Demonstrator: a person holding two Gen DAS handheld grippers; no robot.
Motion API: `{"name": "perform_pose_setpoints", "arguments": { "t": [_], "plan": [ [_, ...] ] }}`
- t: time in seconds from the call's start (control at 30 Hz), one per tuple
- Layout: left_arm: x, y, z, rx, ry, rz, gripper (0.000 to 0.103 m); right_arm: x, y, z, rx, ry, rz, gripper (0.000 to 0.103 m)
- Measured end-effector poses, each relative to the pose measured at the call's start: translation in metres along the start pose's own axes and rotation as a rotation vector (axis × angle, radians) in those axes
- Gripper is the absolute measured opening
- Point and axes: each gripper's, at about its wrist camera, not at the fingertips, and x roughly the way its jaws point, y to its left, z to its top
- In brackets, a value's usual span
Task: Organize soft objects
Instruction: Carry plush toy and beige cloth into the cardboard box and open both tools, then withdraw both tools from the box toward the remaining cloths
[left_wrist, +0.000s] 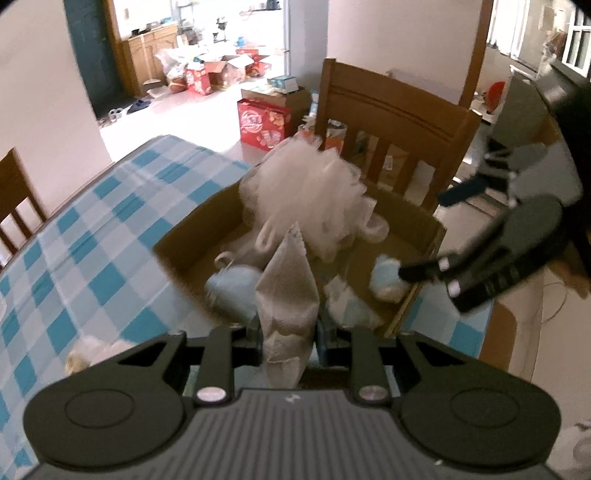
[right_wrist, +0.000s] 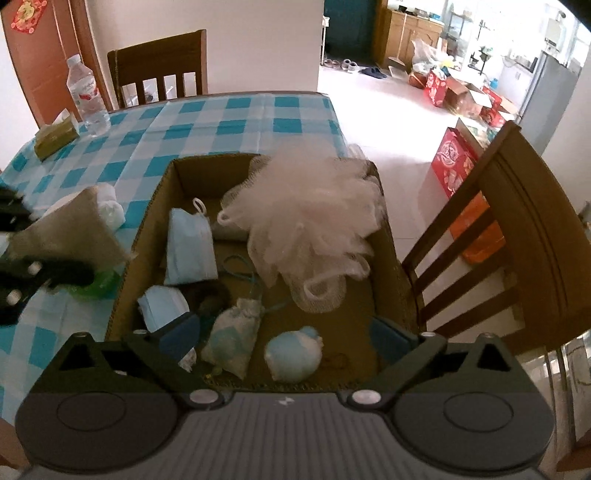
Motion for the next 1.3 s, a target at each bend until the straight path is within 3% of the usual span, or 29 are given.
{"name": "perform_pose_setpoints", "arguments": {
  "t": [0.4, 0.47, 0.5, 0.53, 0.67, 0.9, 1.07, 1.3],
  "plan": [
    [0.040, -0.040, 0.041, 0.102, -0.012, -0.073, 0.026, -0.013, -0.026, -0.026, 0.054, -0.011, -0.047, 0.103],
    [0.044, -0.043, 0.043, 0.111, -0.027, -0.061, 0.050, -0.013, -0.030, -0.028, 0.066, -0.009, -0.052, 0.103],
    [0.046, -0.043, 0.044, 0.105, -0.040, -0.044, 0.074, -0.014, -0.032, -0.029, 0.071, -0.009, -0.052, 0.103],
    [0.046, -0.043, 0.043, 0.094, -0.055, -0.026, 0.087, -0.014, -0.033, -0.029, 0.077, -0.009, -0.050, 0.103],
    [0.041, -0.036, 0.036, 0.045, -0.071, -0.013, 0.092, -0.013, -0.033, -0.031, 0.086, -0.003, -0.042, 0.103],
    [0.021, -0.017, 0.011, -0.021, -0.074, 0.076, 0.097, -0.010, -0.020, -0.025, 0.059, -0.010, -0.028, 0.103],
    [0.002, -0.005, -0.011, -0.049, -0.070, 0.153, 0.097, -0.006, -0.001, -0.021, 0.008, -0.008, -0.027, 0.103],
    [-0.019, 0.016, -0.041, -0.155, -0.058, 0.186, 0.098, -0.003, 0.023, -0.014, 0.001, -0.004, -0.008, 0.103]
  ]
}}
